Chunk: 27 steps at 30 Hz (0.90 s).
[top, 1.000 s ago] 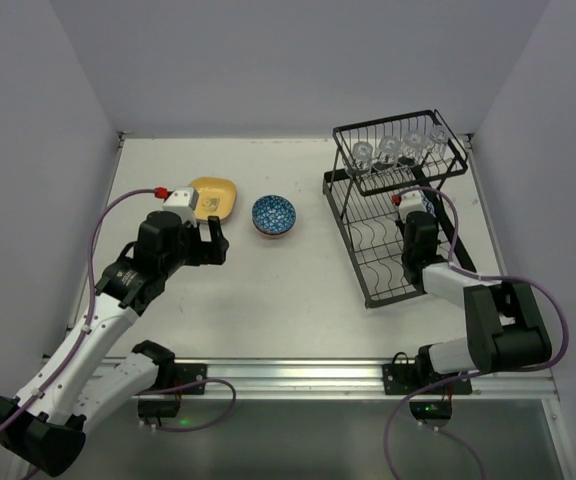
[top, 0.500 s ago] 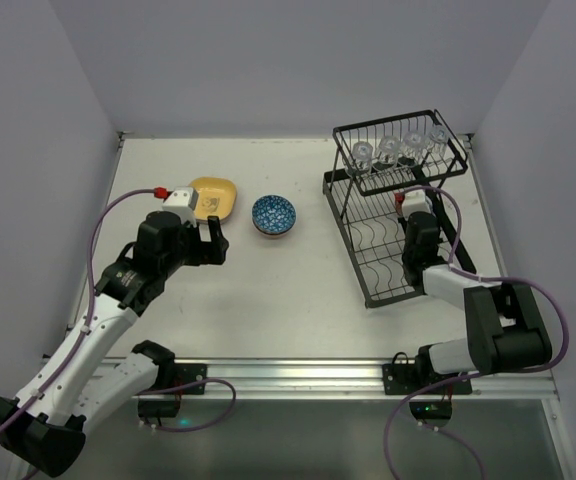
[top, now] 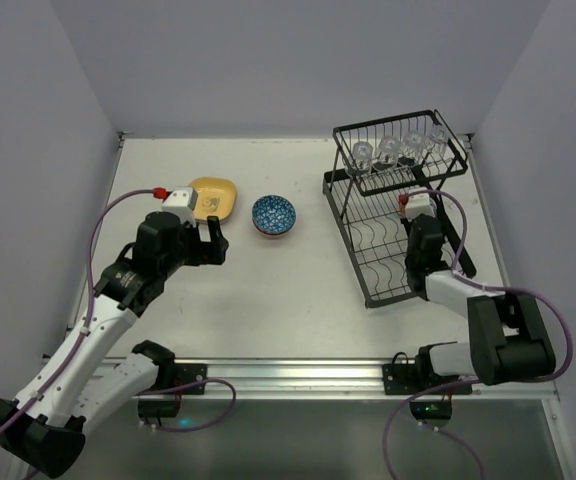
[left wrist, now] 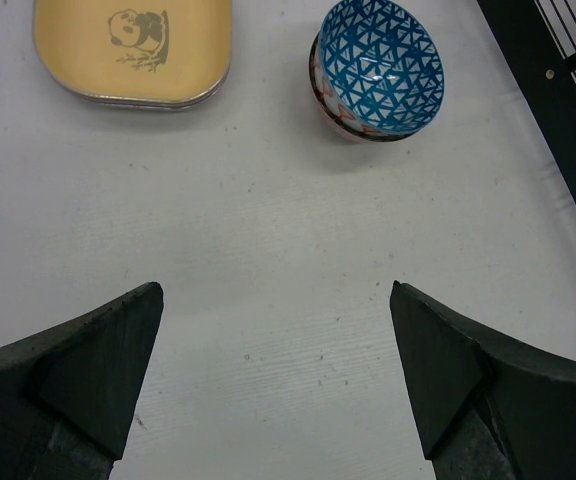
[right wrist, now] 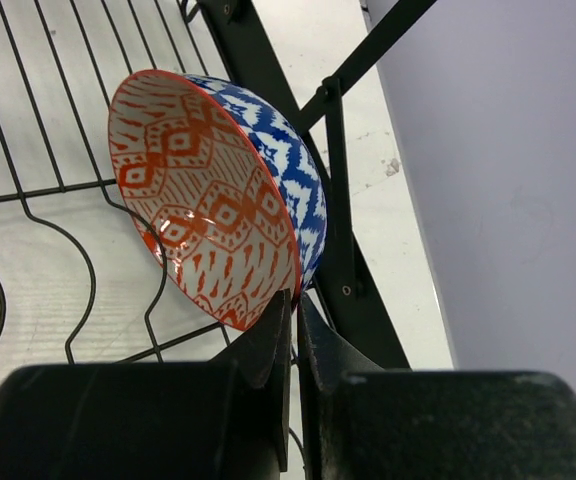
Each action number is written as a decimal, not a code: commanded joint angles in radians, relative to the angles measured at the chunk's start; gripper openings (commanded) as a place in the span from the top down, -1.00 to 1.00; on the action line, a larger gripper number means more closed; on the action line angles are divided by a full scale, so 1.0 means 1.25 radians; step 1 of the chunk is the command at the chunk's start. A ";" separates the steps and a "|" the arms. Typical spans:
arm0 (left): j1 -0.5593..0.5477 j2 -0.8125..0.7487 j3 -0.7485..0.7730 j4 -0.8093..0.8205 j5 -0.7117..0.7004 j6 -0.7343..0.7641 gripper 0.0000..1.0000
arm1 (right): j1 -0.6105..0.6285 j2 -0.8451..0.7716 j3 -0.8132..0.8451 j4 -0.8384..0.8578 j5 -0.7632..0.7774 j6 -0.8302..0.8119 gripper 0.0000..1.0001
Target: Unload the mixed dishes from the dish rack
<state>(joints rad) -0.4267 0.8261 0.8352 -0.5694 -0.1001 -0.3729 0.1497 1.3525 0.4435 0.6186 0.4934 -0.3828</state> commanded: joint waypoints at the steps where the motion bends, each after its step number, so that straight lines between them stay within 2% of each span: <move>1: 0.000 -0.013 -0.009 0.030 0.014 0.023 -1.00 | -0.011 -0.035 -0.018 0.050 0.019 -0.002 1.00; 12: 0.000 -0.010 -0.009 0.031 0.013 0.023 -1.00 | -0.009 -0.083 -0.026 0.045 0.023 0.010 1.00; 27: 0.000 -0.019 -0.012 0.035 0.016 0.023 -1.00 | -0.011 -0.121 0.033 -0.195 -0.009 0.106 1.00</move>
<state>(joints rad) -0.4267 0.8177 0.8238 -0.5629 -0.0998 -0.3733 0.1398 1.2278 0.4534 0.4713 0.5045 -0.3080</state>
